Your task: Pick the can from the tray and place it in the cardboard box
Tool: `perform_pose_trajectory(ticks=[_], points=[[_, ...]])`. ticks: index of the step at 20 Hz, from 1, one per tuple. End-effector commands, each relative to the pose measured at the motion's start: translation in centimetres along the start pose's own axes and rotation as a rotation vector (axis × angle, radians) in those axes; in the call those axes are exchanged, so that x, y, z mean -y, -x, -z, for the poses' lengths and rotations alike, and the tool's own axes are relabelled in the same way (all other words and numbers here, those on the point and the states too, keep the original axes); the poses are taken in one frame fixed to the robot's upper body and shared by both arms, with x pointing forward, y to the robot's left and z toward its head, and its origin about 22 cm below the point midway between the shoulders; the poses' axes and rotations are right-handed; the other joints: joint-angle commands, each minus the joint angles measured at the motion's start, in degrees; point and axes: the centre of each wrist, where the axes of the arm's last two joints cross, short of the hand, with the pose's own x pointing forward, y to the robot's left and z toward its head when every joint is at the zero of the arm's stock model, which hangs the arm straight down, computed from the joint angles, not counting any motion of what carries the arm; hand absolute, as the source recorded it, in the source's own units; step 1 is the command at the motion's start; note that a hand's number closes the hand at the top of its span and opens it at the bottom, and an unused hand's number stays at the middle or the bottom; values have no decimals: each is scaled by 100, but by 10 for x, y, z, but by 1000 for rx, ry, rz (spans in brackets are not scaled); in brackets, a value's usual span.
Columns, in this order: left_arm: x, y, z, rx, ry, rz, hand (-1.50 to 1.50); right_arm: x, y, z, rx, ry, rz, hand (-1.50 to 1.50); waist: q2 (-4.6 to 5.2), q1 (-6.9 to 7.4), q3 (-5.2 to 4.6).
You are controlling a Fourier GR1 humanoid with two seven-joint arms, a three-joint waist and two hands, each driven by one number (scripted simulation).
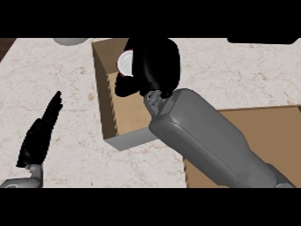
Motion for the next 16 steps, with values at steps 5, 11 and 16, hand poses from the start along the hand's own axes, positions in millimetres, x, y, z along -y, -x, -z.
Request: perform_pose_trajectory(ticks=[5, 11, 16], points=[[2, 8, 1, 1, 17, -10, 0, -50, 24, 41, -203, -38, 43, 150, 33, 93, -1], [-16, -9, 4, 8, 22, -1, 0, -71, 31, 48, -213, -37, 92, -150, 23, 140, 3], [-2, 0, -3, 11, 17, 11, 0, -70, 42, 55, -178, 111, 271, -150, 34, 144, 6]])
